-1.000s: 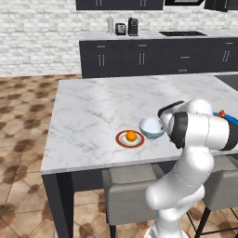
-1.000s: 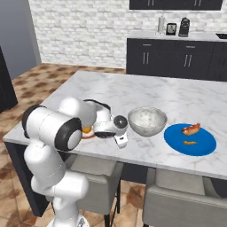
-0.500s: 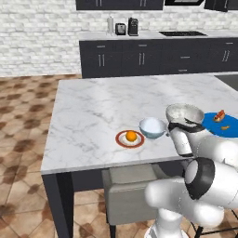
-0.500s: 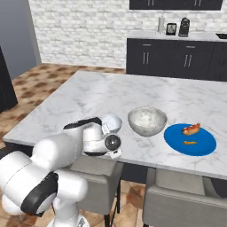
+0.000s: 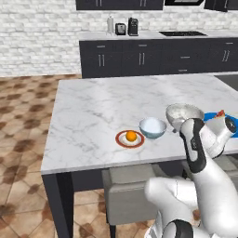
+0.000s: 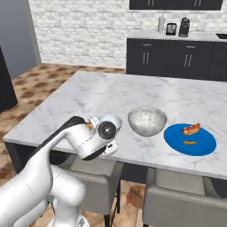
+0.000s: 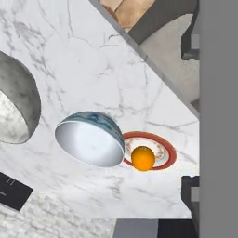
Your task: Take the smaller bowl and place it next to the appetizer plate on the dining counter , and place the larger bowl next to the plate with cooked food.
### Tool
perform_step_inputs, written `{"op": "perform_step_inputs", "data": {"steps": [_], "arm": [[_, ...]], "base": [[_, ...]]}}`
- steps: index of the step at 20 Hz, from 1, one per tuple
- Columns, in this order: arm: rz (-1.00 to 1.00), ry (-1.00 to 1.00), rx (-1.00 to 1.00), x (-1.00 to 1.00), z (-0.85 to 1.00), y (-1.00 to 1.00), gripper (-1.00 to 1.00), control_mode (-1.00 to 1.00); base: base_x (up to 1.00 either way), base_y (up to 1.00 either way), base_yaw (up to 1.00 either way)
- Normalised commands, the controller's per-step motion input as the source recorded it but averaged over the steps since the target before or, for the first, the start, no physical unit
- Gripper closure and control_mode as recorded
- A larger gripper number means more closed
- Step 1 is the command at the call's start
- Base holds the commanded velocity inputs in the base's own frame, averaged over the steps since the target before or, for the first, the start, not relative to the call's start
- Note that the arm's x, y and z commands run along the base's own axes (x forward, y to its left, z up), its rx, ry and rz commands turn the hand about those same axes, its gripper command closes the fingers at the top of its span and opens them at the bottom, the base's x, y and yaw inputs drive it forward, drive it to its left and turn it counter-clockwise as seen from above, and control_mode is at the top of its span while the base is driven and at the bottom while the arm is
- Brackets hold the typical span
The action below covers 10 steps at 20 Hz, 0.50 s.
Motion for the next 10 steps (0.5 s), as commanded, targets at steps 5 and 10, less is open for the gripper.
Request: {"op": "perform_step_inputs", "data": {"steps": [5, 10], "arm": [[0.24, 0.18, 0.0, -0.9, 0.96, 0.06, -1.0, -1.0], [0.18, -0.25, 0.0, -1.0, 0.63, 0.07, -1.0, -1.0]], "base": [[0.0, 0.0, 0.0], [0.0, 0.0, 0.0]]}}
